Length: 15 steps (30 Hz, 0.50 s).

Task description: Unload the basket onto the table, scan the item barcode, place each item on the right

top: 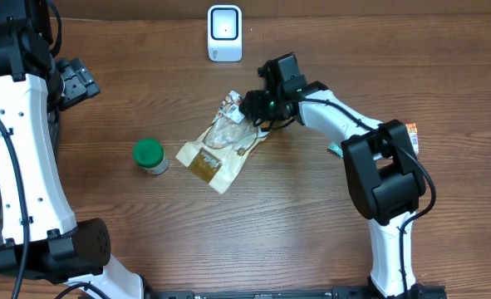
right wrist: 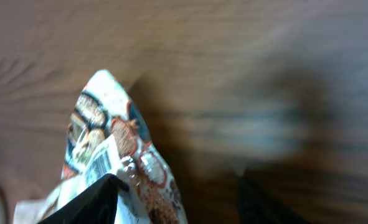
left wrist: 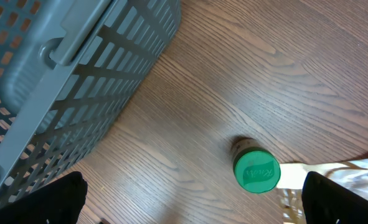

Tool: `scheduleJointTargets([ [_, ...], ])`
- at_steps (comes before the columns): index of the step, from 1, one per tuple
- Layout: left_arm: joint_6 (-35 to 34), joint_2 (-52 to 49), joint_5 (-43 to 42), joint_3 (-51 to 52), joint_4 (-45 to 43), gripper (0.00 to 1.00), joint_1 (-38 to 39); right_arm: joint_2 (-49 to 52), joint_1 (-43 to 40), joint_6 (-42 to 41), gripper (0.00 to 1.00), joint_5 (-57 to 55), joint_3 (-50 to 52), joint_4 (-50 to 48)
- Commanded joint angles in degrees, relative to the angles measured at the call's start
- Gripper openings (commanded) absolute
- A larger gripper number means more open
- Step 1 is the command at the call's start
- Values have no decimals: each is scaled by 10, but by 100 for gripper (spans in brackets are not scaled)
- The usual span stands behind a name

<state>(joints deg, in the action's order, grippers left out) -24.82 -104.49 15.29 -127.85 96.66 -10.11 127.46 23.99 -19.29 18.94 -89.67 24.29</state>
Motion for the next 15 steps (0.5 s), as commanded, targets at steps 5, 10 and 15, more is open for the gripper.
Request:
scheduleJointTargets([
  [5,9,2,7,-1,1,100,4,-1,67,33,58,83,-3,-19],
  [10,9,2,7,-1,1,100,4,-1,93,62,59,82,-10,-34],
  [15,9,2,7,-1,1,100,4,-7,90,74,63,83,-49,3],
])
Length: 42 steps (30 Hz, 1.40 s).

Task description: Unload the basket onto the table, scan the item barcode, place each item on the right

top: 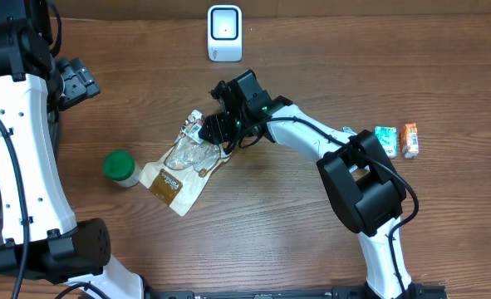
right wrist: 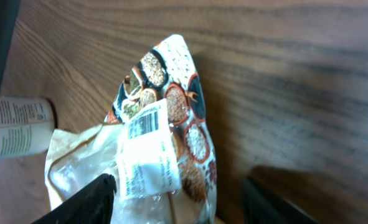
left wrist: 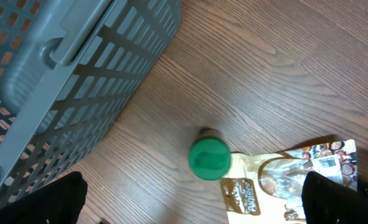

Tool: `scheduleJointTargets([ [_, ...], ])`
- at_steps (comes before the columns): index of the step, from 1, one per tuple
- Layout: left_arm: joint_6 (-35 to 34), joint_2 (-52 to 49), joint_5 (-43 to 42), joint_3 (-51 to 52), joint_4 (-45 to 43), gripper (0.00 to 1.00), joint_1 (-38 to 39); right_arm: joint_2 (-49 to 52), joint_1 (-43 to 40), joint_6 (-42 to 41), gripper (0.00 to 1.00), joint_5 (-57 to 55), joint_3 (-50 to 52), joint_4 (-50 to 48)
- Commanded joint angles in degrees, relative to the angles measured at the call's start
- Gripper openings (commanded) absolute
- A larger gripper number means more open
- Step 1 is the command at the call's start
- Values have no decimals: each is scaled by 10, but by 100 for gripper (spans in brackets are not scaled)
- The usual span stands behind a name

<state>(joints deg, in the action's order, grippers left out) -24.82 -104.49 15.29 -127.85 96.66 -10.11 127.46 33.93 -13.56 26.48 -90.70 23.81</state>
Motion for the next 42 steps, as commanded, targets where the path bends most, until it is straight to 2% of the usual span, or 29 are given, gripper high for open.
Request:
scheduleJointTargets([
  [1,9,2,7,-1,1,100,4,-15,-15,17,63,9,-55,31],
  [3,9,2,7,-1,1,100,4,-33,-26,16,63,8,-89,83],
  [4,9,2,7,-1,1,100,4,-50,-37,6,66,8,-125,152],
  [7,9,2,7,-1,1,100,4,-64,-46,-37,65,6,-163,265],
  [8,9,2,7,-1,1,100,4,-66,-47,-54,62,6,-164,292],
  [13,9,2,7,-1,1,100,4,-58,-33,-99,62,6,-139,400],
  [17,9,2,7,-1,1,100,4,-58,-7,-120,62,4,-71,386],
  [22,9,2,7,-1,1,100,4,-58,14,-181,58,6,19,302],
  [26,9,2,7,-1,1,100,4,-58,24,-205,57,6,45,250],
  [30,8,2,2,-1,-53,100,4,-58,30,-212,58,0,50,206],
  [35,16,2,-93,-1,-39,100,4,-58,30,-212,58,-31,50,201],
  [37,64,2,-143,0,-43,69,5,-58,28,-212,58,-40,50,200],
  [38,90,0,-160,3,-43,59,6,-58,27,-212,58,-40,50,199],
  [40,107,-1,-145,18,-37,33,11,-58,21,-211,58,-39,50,198],
  [41,106,-1,-125,31,-37,4,12,-58,19,-209,58,-39,50,197],
  [42,99,-1,-106,43,-37,4,12,-58,17,-206,58,-39,50,197],
])
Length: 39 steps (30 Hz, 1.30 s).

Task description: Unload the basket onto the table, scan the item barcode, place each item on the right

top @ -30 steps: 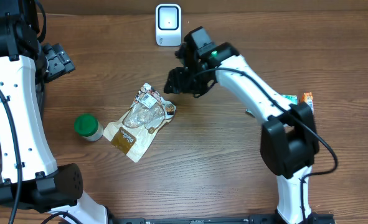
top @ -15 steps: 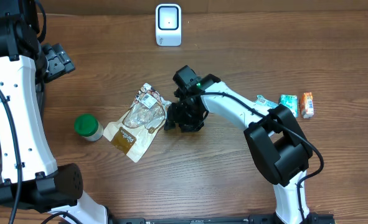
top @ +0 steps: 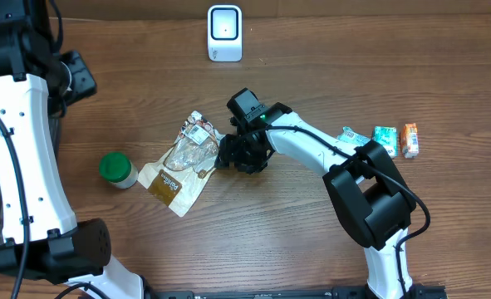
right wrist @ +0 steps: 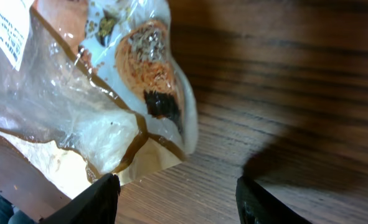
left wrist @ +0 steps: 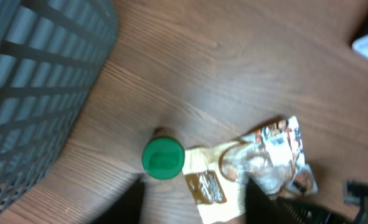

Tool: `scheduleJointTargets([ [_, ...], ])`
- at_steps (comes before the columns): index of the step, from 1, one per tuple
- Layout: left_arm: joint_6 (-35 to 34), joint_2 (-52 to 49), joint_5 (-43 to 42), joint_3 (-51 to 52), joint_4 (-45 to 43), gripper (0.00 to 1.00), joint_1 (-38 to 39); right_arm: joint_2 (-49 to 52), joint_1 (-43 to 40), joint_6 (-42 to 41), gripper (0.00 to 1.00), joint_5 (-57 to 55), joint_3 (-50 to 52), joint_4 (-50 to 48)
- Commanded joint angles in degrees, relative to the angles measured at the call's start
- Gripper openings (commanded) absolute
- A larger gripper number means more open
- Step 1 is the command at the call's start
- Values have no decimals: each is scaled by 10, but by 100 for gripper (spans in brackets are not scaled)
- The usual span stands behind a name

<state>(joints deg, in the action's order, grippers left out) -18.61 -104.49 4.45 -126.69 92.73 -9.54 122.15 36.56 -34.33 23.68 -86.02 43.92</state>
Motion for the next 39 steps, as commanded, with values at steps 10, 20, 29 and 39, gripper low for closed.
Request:
scheduleJointTargets([
  [10,-24,-1,180,231,-70,4,-5,-5,-9,18,59,-11,3,-1],
  [20,-12,-1,187,431,-224,4,-14,-5,-9,33,59,-11,3,-1],
  [29,-25,-1,196,482,-267,4,-14,-5,-9,33,59,-11,3,-1],
  [39,-32,-1,14,491,-283,4,-5,-5,-9,33,59,-6,3,-1],
])
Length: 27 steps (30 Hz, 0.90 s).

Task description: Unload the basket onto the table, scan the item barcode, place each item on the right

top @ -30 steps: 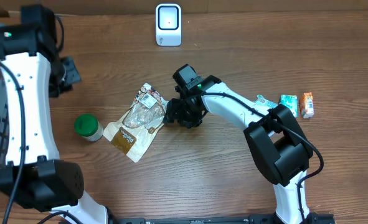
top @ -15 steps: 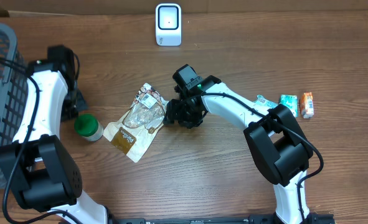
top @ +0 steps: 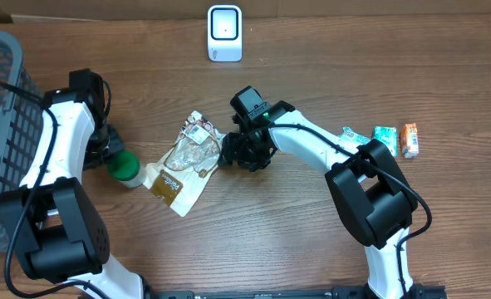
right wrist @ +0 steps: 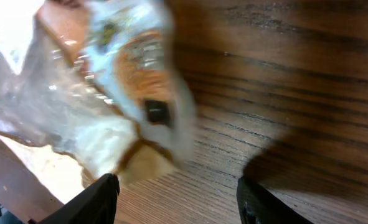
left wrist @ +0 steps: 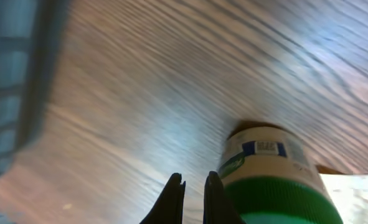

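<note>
A clear and tan snack pouch (top: 187, 159) lies flat mid-table, its white barcode label near its top corner (top: 198, 129). My right gripper (top: 243, 154) stands open at the pouch's right edge; in the right wrist view the blurred pouch (right wrist: 103, 93) lies ahead of the open gripper (right wrist: 177, 199). The white scanner (top: 224, 33) stands at the back. A green-lidded jar (top: 123, 167) touches the pouch's left end. My left gripper (top: 108, 152) is low beside that jar, fingers nearly together and empty (left wrist: 193, 199), the jar (left wrist: 271, 180) just to their right.
A grey slatted basket fills the left edge of the table. Three small packets (top: 385, 139) lie at the right, beyond the right arm's elbow. The right arm's links stretch across the table's middle right.
My left arm has moved from the far left corner down to the green-lidded jar, with its fingers drawn close together. The basket now shows in the overhead view. The right gripper has barely shifted.
At first the pouch lay near the centre, my open right gripper at its top corner, the jar beside it. Half a second later pouch and jar sat further left. Then the right gripper stood at the pouch's right edge. Now the left gripper is beside the jar.
</note>
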Tool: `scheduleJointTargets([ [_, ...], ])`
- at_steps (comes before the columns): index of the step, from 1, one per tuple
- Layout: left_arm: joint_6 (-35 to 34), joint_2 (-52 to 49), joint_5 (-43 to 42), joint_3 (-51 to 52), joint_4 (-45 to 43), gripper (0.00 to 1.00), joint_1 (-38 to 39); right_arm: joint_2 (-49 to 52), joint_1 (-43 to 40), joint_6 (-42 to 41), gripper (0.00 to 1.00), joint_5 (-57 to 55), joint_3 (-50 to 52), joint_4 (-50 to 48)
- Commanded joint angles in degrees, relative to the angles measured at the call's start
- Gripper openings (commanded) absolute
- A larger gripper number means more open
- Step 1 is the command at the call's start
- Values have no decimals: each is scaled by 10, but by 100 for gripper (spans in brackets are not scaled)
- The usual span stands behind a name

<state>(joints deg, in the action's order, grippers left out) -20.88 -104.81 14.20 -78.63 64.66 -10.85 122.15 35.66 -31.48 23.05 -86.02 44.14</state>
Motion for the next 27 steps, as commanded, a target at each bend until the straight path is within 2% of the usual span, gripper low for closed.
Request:
scheduleJointTargets([
  [1,-10,2,-96,12,-5,4,12,-5,-1,5,59,3,3,-3],
  [5,-10,2,-119,14,-11,4,29,-5,-7,5,59,14,3,-1],
  [6,-10,2,-126,14,-13,4,34,-5,-10,7,64,16,3,0],
  [12,-10,2,-160,14,-29,4,73,-5,-40,34,69,32,1,20],
  [18,-10,2,-161,14,-36,4,123,-6,-100,76,69,48,1,42],
  [21,-10,2,-155,14,-36,4,139,-6,-125,125,69,86,1,35],
  [24,-10,2,-155,14,-37,4,142,-6,-132,153,69,138,1,27],
  [27,-4,2,-148,14,-46,4,140,-6,-119,148,68,148,3,36],
])
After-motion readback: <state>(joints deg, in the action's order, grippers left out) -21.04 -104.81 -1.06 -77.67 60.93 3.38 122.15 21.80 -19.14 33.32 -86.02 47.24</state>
